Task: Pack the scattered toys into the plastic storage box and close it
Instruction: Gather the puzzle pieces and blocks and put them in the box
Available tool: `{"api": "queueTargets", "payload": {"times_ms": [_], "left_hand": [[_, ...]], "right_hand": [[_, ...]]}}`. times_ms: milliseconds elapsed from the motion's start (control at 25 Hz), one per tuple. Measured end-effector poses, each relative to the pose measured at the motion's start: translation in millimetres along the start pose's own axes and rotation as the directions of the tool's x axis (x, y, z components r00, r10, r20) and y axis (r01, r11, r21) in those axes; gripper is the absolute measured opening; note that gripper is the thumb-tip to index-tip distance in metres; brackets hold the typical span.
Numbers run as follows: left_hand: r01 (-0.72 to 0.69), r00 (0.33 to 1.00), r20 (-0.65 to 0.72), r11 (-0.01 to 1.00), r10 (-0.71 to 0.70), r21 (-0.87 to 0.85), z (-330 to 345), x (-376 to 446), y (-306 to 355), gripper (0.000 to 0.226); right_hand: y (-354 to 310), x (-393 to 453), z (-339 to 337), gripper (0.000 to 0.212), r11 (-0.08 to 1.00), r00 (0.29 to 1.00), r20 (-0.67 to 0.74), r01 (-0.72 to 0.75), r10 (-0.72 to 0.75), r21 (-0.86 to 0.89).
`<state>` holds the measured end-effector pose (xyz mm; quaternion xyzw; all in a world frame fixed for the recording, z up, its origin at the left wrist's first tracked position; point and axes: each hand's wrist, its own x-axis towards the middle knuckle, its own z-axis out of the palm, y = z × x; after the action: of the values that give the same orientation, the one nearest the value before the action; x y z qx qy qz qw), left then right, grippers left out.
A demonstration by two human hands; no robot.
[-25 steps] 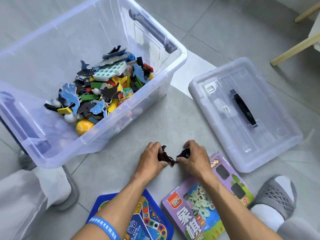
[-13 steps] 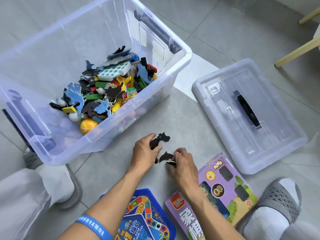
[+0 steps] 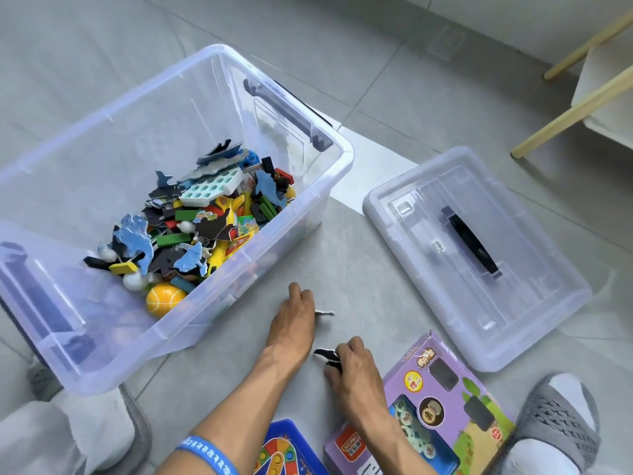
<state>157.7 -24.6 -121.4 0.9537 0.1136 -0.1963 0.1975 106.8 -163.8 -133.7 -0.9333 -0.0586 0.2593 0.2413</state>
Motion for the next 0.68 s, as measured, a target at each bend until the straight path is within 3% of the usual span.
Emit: {"api": "queueTargets", "payload": {"times_ms": [160,280,360,480,560,640,680], "left_hand": [[0.093,0.996,0.038,0.95,-0.085,-0.3,13,-23,-8,0.016],[0.294,0.921,0.005,0.688,-0.389,-0.663,-12,-67,11,0.024],[0.224,0.862,-0.076,0.512,-0.501,-0.829,-56,-99,32,0.026],[-0.028,0.793,-0.225,0.336,-0.566,-0.941,-146,-117,37,0.021],[-0.14,0.753,-0.329,0.35,-0.57,-0.926,-213,-113,24,0.023],[-0.105,0.779,-0.319,0.389,-0.54,-0.915,-268,-112,5,0.037],[-0.007,0.811,-0.249,0.417,-0.53,-0.909,-287,-115,-3,0.058]], "right_hand": [[4,-15,-15,0.029,0.915,0.973,0.032,-0.227,0.229,0.334],[-25,-27,-57,0.028,0.555,0.908,0.058,-0.304,0.416,0.774],[-64,-35,-94,0.024,0.4,0.927,0.082,-0.237,0.367,0.885],[-143,-41,-155,0.023,0.406,0.988,0.063,-0.115,0.141,0.907],[-197,-35,-194,0.024,0.431,0.998,0.054,-0.067,0.043,0.9],[-244,-31,-227,0.031,0.498,0.997,0.076,-0.075,0.018,0.864],[-256,-30,-237,0.035,0.574,0.998,0.058,-0.065,0.031,0.816]]}}
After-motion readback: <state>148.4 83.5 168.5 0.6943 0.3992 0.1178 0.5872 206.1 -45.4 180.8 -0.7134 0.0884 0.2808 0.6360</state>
